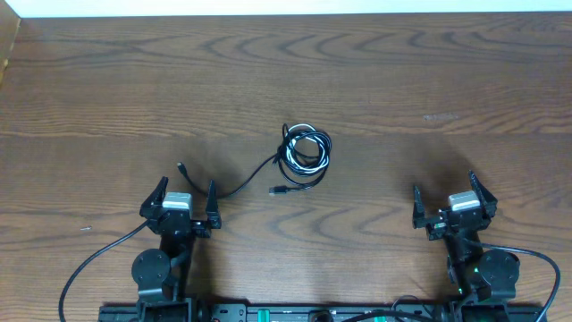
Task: Untangle cables
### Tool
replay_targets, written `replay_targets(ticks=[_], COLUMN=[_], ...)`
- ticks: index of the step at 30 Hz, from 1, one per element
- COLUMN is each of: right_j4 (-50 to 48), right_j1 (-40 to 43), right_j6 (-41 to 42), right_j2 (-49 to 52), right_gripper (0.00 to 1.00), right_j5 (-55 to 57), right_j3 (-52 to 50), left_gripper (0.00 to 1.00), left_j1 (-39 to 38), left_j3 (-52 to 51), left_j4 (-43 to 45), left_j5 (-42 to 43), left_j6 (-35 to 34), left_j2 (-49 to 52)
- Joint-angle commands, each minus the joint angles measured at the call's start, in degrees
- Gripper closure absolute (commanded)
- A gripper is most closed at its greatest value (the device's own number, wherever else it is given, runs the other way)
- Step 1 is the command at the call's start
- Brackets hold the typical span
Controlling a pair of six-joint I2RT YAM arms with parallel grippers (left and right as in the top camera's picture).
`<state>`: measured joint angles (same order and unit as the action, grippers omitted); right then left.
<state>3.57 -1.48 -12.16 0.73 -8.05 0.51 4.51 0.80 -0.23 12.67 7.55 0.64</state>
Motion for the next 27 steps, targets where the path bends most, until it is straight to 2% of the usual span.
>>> replay_targets(ticks=[1,21,27], right_j4=[0.1,0.1,0.1], right_j1=[-0.3,-0.3,-0.3], right_j6=[-0.1,-0.1,-0.1], right_j2=[0.0,0.0,0.0], right_gripper=[0.01,0.01,0.01], right_j5=[0.0,0.0,0.0], right_j3=[-0.2,-0.2,-0.2], left_gripper=[0.09,0.09,0.09], left_j1=[0.3,0.3,0.3], left_j3=[-0.6,-0.6,-0.5], left_j4=[-2.7,-2.6,1.7], left_j5=[0.1,0.1,0.2], left_j6=[0.4,0.4,-0.2], left_j2=[0.1,0.1,0.1])
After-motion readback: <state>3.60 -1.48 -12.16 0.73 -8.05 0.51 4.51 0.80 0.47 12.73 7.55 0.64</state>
